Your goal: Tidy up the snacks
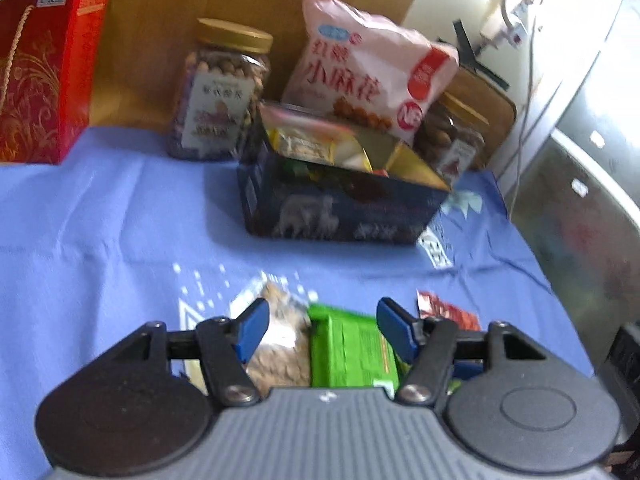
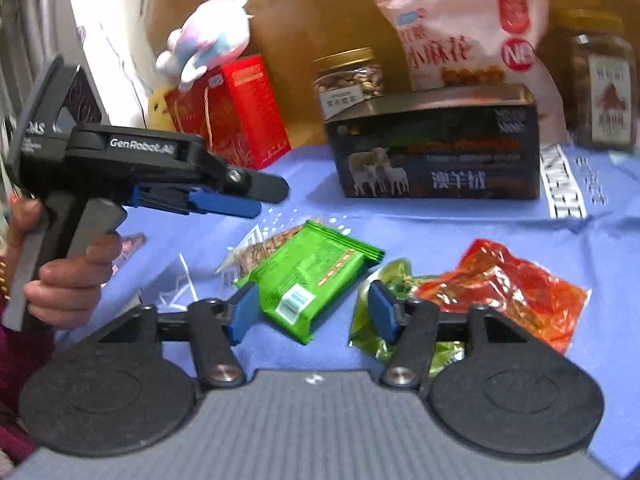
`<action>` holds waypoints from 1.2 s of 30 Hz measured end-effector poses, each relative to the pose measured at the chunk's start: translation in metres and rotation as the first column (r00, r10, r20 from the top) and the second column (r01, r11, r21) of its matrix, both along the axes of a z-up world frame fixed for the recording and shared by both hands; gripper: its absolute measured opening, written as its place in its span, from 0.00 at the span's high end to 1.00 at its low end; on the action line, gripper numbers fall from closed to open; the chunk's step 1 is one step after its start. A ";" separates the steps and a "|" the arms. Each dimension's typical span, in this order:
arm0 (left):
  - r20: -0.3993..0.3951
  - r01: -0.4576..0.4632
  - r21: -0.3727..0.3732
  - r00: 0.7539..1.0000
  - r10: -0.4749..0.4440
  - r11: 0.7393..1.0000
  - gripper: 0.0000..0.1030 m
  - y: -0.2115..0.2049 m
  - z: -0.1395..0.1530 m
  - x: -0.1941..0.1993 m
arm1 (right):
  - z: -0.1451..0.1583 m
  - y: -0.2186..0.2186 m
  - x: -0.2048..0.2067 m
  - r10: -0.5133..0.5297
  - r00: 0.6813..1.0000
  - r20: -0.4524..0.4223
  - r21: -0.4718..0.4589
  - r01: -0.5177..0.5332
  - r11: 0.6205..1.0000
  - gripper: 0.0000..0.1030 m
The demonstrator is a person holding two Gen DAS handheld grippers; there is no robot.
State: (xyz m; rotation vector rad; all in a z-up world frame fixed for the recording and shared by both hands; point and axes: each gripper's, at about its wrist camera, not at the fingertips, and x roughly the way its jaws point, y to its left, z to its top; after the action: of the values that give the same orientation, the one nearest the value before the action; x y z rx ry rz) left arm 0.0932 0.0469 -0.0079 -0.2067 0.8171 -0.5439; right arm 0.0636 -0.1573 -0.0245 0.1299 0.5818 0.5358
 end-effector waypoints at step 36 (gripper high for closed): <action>0.001 0.047 0.192 0.999 -0.049 0.980 0.61 -0.053 -0.009 -0.067 | -0.011 0.009 -0.054 0.030 0.998 0.047 -0.144 -0.023 0.989 0.68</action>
State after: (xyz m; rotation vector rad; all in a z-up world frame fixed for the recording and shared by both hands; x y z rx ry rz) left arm 0.0259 -0.0059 -0.0170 -0.0079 0.8652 -0.5071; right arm 0.0094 -0.1483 -0.0357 -0.0272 0.5732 0.5201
